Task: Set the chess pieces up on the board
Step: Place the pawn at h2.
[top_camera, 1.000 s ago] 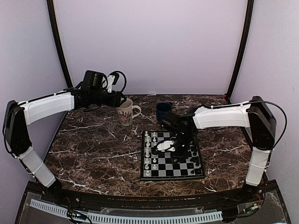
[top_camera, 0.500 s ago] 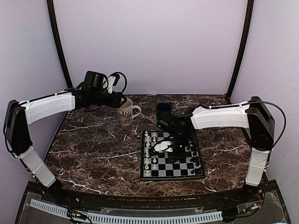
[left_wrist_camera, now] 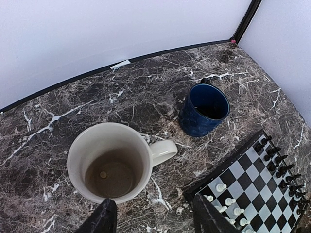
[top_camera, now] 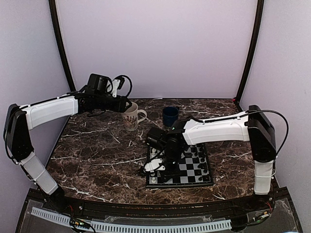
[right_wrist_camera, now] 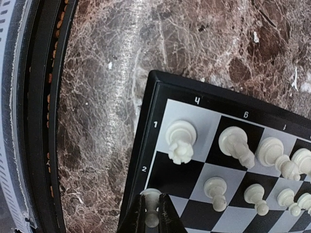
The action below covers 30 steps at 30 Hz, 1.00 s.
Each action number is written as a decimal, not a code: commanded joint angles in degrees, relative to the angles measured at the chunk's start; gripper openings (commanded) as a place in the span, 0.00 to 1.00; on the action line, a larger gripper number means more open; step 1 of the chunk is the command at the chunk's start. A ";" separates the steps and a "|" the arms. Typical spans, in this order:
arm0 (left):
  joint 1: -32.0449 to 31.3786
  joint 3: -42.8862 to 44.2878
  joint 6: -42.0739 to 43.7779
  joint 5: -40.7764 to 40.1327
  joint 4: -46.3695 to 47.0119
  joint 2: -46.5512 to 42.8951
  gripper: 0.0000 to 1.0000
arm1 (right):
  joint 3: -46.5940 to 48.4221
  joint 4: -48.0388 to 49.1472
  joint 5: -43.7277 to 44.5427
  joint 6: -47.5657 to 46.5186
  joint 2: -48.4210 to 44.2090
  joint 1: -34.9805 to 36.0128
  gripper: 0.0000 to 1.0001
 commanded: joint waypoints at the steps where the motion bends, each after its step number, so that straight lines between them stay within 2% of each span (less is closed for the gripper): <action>1: 0.20 1.72 -0.33 0.90 -0.66 -0.49 0.56 | 3.38 -1.46 -1.09 -0.26 1.65 0.78 0.10; 12: 0.19 1.75 -0.33 1.00 -0.75 -0.39 0.56 | 6.85 -2.28 -1.05 -0.31 4.41 1.32 0.11; 30: 0.26 1.78 -0.50 1.28 -0.85 -0.16 0.56 | 6.10 -1.71 0.47 -0.34 4.64 1.36 0.12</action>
